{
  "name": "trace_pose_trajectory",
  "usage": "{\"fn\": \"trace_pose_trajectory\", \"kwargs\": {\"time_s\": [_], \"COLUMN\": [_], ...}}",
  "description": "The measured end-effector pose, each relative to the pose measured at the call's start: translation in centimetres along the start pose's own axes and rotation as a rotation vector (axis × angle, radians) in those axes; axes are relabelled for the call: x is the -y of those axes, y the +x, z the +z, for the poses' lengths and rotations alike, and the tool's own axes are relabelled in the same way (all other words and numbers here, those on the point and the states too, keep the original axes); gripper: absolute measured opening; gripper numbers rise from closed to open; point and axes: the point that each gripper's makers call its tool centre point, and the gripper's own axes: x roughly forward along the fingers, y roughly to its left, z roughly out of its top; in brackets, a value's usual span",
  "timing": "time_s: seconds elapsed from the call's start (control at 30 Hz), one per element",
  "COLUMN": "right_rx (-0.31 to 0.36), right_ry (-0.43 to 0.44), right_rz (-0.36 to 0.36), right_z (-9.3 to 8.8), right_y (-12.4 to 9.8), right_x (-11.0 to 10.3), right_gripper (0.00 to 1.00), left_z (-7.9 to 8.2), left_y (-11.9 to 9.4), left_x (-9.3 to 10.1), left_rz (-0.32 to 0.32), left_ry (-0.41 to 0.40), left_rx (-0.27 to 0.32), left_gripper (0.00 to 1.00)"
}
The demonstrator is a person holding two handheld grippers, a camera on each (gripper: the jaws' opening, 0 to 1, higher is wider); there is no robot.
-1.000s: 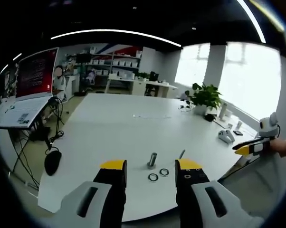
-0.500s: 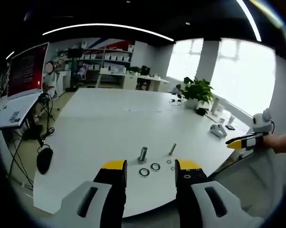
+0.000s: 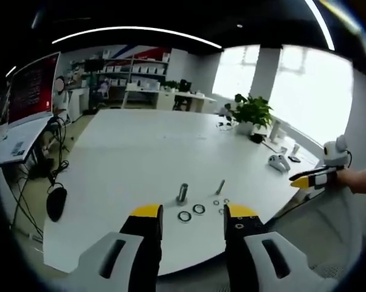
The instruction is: Place the washer onto the threaded stud by aligning its center hole with the stud, sliding it down to the base, and recovering from edge contact or off-axis alignment until the washer reaches the visible bottom stop.
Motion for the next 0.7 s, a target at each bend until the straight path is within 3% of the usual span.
{"fn": "trace_pose_trajectory", "kwargs": {"time_s": [0.23,0.7], "right_rx": [0.032,0.003], "right_ry": [0.037,0.028], "right_rz": [0.025,0.072], "right_z": [0.4,-0.1], "right_y": [-0.1,0.2], "right_x": [-0.2,-1.1], "right_gripper": [0.42,0.40], "left_z": [-0.3,-0.9], "left_y": [0.2,0.4], "left_x": [0.1,0.7], "left_rz": [-0.001,-0.022], "left_ry": [0.009,0.026], "left_rx": [-0.018,-0.050], "left_gripper": [0.36,0.35]}}
